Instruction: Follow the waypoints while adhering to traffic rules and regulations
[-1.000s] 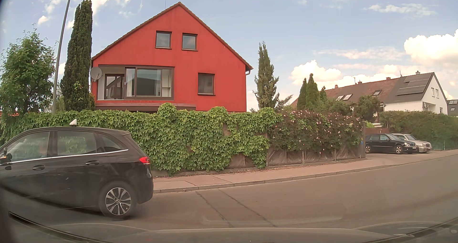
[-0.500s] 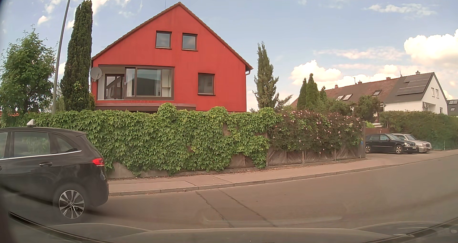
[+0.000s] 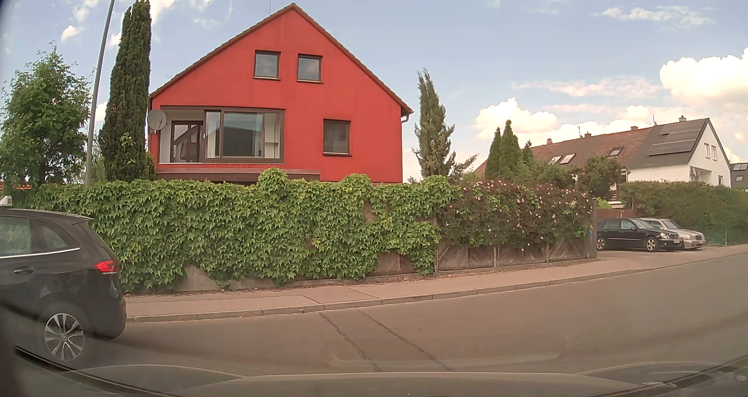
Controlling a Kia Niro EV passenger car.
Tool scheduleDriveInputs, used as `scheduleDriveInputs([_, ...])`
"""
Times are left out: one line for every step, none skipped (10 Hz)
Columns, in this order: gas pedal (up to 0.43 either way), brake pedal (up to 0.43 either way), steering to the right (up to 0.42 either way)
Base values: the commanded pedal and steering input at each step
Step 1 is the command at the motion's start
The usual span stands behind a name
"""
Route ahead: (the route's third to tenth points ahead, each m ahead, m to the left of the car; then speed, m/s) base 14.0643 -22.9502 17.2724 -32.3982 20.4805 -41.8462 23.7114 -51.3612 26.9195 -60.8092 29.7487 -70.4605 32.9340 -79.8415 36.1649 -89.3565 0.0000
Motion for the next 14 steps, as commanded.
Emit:
scheduleDriveInputs([0.0,0.646,0.552])
scheduleDriveInputs([0.0,0.646,0.552])
scheduleDriveInputs([0.0,0.646,0.552])
scheduleDriveInputs([0.0,0.646,0.552])
scheduleDriveInputs([0.0,0.646,0.552])
scheduleDriveInputs([0.0,0.64,0.552])
scheduleDriveInputs([0.0,0.646,0.553])
scheduleDriveInputs([0.0,0.646,0.552])
scheduleDriveInputs([0.0,0.64,0.552])
scheduleDriveInputs([0.0,0.634,0.552])
scheduleDriveInputs([0.0,0.634,0.552])
scheduleDriveInputs([0.0,0.634,0.552])
scheduleDriveInputs([0.0,0.64,0.552])
scheduleDriveInputs([0.0,0.634,0.551])
